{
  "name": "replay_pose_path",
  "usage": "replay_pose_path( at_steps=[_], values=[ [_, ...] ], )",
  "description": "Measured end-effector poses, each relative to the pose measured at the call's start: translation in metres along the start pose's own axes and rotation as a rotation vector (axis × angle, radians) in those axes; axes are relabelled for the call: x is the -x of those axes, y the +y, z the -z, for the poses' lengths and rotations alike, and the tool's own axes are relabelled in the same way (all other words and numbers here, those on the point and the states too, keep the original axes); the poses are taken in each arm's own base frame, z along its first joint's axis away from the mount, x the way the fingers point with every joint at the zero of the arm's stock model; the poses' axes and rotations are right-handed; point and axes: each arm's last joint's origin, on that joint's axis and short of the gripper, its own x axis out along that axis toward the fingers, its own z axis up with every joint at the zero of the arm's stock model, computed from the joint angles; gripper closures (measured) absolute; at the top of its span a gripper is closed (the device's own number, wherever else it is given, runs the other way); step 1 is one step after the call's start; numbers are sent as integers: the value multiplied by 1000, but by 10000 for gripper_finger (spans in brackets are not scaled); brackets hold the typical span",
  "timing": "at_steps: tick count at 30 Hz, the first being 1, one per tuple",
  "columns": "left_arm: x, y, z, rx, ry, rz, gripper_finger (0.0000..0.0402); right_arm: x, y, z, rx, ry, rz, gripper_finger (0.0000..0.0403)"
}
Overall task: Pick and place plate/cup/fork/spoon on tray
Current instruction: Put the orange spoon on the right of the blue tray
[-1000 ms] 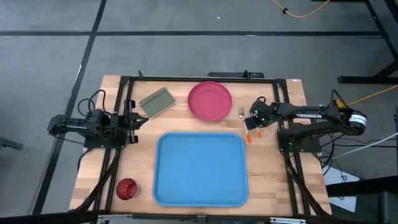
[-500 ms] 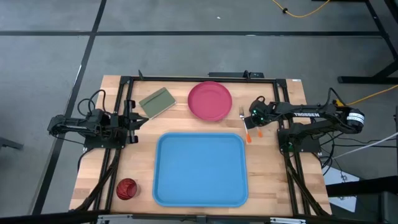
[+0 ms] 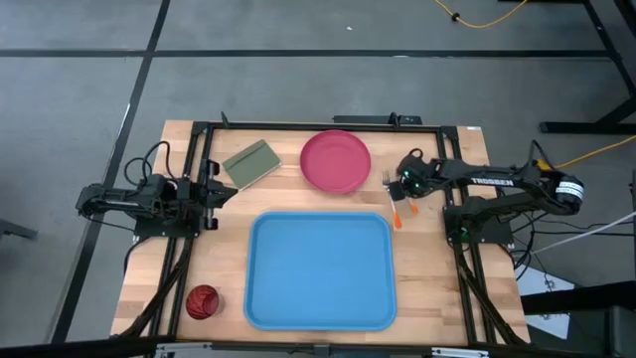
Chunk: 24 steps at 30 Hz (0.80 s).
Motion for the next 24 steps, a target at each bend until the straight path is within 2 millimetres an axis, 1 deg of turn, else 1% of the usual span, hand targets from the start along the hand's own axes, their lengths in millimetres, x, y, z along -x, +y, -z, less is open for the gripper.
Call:
replay_pose_path(
  at_steps=[3, 6, 9, 11, 13, 16, 21, 24],
  values=[
    [0, 0, 0, 39, -2, 16, 401, 18, 10, -12, -2, 1, -60, 397],
    [0, -1, 0, 73, -5, 37, 401, 37, 26, -22, 14, 11, -161, 397],
    [0, -1, 0, 75, -4, 29, 401, 54, 46, -21, 65, 35, -286, 399],
    [0, -1, 0, 70, -4, 26, 401, 64, 60, -16, 89, 55, -376, 399],
    [0, -1, 0, 75, -4, 26, 401, 73, 73, -7, 88, 75, -431, 399],
    [0, -1, 0, 127, -3, 27, 401, 83, 91, 13, 53, 78, -492, 399],
    [0, -1, 0, 200, -3, 30, 401, 90, 111, 64, -27, 71, -458, 399],
    [0, -1, 0, 217, -6, 32, 401, 88, 120, 93, -81, 48, -433, 399]
  ],
)
